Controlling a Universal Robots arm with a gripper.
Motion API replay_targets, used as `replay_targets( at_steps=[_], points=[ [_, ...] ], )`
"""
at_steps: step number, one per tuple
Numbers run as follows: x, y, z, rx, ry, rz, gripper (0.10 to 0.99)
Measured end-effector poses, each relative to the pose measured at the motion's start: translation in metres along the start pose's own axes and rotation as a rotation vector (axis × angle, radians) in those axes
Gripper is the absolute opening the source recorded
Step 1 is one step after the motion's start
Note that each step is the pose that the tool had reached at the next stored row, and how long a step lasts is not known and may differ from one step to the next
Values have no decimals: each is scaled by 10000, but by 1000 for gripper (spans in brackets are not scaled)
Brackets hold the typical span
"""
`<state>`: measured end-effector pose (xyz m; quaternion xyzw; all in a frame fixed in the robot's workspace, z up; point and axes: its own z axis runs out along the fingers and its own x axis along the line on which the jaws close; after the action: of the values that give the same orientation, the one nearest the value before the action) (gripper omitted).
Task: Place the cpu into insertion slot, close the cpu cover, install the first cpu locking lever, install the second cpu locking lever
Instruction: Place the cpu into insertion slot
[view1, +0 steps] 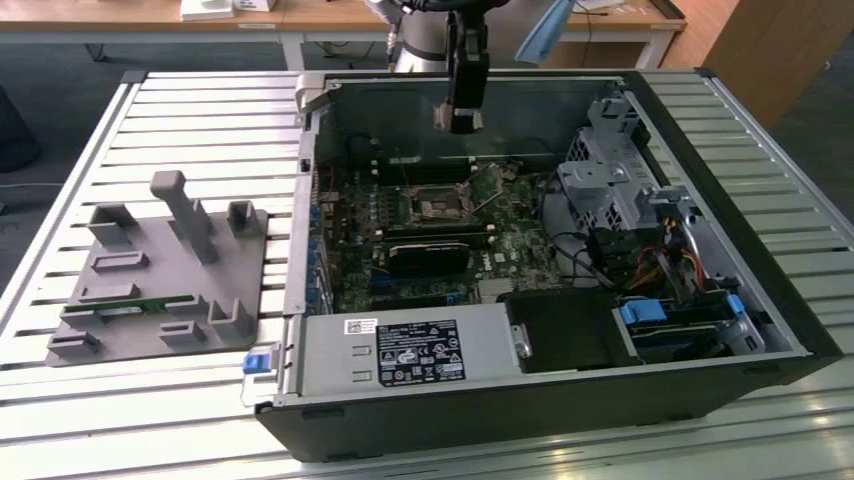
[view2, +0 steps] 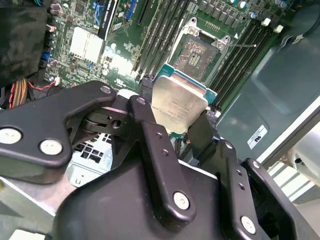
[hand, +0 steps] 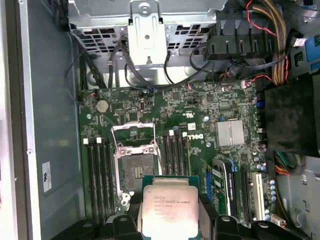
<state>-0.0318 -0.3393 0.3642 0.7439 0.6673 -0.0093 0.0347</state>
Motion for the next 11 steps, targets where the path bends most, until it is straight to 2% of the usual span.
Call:
replay_targets(
  at_steps=[3, 6, 11],
  points=[
    [1, -1, 17, -3, 1, -27, 533],
    [2, -2, 32, -43, 16, -360, 533],
    [4, -3, 62, -283, 60, -971, 533]
  ],
)
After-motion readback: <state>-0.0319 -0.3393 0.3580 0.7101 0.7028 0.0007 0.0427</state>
